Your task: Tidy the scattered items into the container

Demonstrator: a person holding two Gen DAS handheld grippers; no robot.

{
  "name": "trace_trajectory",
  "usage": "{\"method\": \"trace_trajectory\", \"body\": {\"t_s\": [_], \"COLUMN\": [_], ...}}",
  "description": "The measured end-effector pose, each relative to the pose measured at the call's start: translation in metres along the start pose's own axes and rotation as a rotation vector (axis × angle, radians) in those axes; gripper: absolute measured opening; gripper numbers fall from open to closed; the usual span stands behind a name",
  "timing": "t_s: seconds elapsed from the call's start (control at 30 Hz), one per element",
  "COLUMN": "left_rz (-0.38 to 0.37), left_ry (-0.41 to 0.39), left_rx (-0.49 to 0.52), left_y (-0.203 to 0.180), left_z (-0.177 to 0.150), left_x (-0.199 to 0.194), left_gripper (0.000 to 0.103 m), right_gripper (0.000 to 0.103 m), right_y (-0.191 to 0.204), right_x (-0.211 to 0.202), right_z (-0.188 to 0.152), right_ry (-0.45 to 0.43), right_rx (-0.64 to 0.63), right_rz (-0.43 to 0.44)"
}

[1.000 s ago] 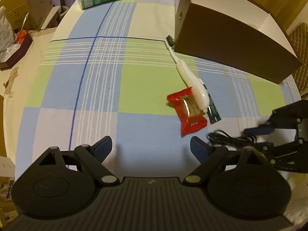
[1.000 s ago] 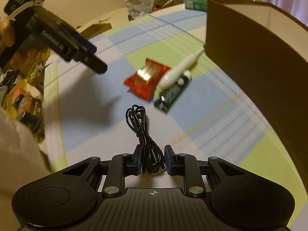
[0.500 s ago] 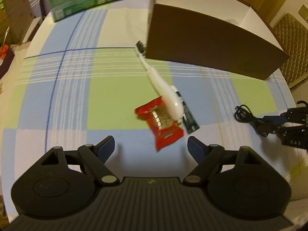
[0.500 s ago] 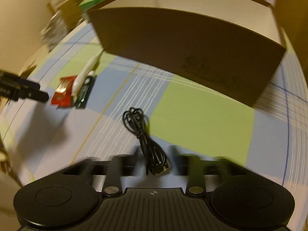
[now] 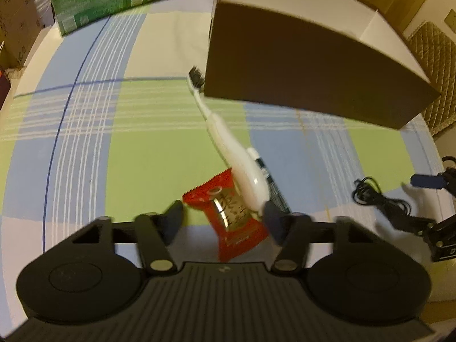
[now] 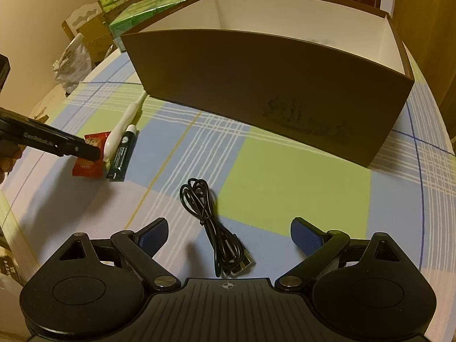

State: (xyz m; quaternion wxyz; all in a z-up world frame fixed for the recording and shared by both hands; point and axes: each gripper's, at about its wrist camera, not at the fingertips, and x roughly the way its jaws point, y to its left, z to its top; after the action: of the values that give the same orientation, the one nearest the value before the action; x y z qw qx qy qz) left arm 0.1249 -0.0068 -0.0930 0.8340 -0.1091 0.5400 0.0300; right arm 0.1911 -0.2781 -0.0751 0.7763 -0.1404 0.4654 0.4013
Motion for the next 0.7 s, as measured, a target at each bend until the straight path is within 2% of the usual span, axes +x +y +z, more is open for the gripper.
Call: {"method": "trace_trajectory", "body": {"t_s": [0.13,0.27,0.33,0.4,0.53,0.63,0.7], "left_rz": [0.011,0.024,0.022,0.021,0.027,0.045,0.071], "left_ry": [0.013,0.019,0.013,-0.001,0.004,0.003,0.000], "left_rx": [-0.024,-0.042,-0.031,-0.004,0.023,0.065,0.098], "left_y": [0.015,0.030,0.032,0.029,0.021,0.013,0.011], "left_z": [-0.008,-0.014,-0.014,-0.012,-0.005,-0.005,-0.007], "left_x": [-0.001,-0.008,-0.011,-0.013,-0.002,0.003,0.004], "left_gripper": [0.031,0.029,0.032,0.040,0.040,0.037,0.024], "right_gripper": [0.098,0.098,0.098,0.098,0.098,0.098,0.098], "right_y": [-0.001,-0.001,-0.002,-0.001,0.000,0.000,-0.001], "right_x": [0.000,0.001,0.002,0.003,0.004,0.003,0.003], "right_z": [0.000,0.000,0.002,0.003,0.005,0.004,0.003], "right_ry": [0.001,0.005,0.007,0.008,0.014,0.018,0.022], "right_rx": [-0.004,-0.009,-0.011,-0.016,-0.022,-0.024,-0.023], "right_rz": [0.006,0.011,0.013,0.015,0.015,0.013,0.012]}}
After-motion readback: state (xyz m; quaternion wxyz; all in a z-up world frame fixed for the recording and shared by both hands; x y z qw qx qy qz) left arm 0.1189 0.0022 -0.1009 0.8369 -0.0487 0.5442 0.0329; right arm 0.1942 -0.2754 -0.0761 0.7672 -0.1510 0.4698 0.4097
